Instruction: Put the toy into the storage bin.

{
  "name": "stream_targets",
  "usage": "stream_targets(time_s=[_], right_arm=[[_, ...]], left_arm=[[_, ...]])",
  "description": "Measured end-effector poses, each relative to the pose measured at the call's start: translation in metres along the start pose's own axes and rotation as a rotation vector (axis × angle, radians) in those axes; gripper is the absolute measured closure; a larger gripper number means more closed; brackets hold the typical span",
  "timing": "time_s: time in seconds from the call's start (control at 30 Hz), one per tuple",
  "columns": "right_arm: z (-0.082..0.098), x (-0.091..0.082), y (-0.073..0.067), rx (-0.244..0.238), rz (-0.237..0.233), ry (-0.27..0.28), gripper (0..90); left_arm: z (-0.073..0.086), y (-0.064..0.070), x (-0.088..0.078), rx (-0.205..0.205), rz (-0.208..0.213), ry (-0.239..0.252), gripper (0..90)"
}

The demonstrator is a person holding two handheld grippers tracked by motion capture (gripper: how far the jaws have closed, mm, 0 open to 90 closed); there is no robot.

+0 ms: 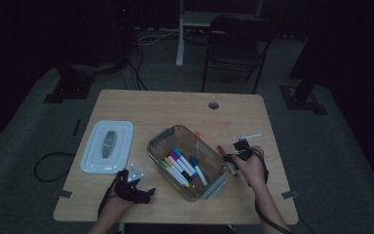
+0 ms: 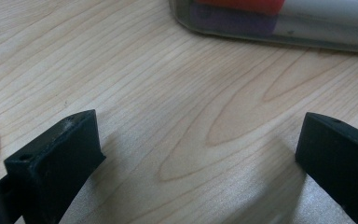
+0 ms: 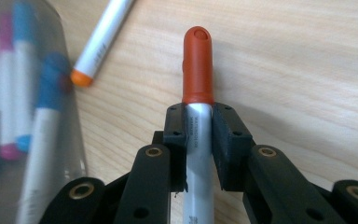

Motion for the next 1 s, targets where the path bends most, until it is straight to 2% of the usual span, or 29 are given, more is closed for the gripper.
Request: stream_targets(time_s=[0.13, 0.33, 0.47, 0.67, 0.83, 1.0], right_arm=[[-0.010, -0.022, -0.003, -0.001, -0.024, 0.035, 76.5], [-0.026, -0.052, -0.020, -0.022, -0.060, 0.082, 76.5], [-0.035, -0.067, -0.038, -0.049, -0.101, 0.114, 76.5], [-0.043, -0.083, -0.067, -0.103, -0.148, 0.128, 76.5], [-0.046, -0.091, -0.095, -0.157, -0.200, 0.133, 76.5], [-0.045, -0.092, -0.120, -0.201, -0.242, 0.116, 76.4]], left_arm=[[0.000, 0.000, 0.000, 0.000, 0.000, 0.000, 0.7], [0.000, 0.000, 0.000, 0.000, 0.000, 0.000, 0.7], [0.000, 0.000, 0.000, 0.001, -0.001, 0.000, 0.7], [0.000, 0.000, 0.000, -0.001, -0.002, 0.001, 0.7], [0.000, 0.000, 0.000, -0.002, -0.002, 0.002, 0.7], [0.000, 0.000, 0.000, -0.002, -0.001, 0.000, 0.7]])
Point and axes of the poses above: each handheld gripper's, and its own axes: x roughly forward along the jaws, z roughly out of its underside, y roughly to its right, the point moved 8 cm from there along x, roughly forward along the jaws, and after that the axes turned 12 degrees about x, right-handed, at the moved point
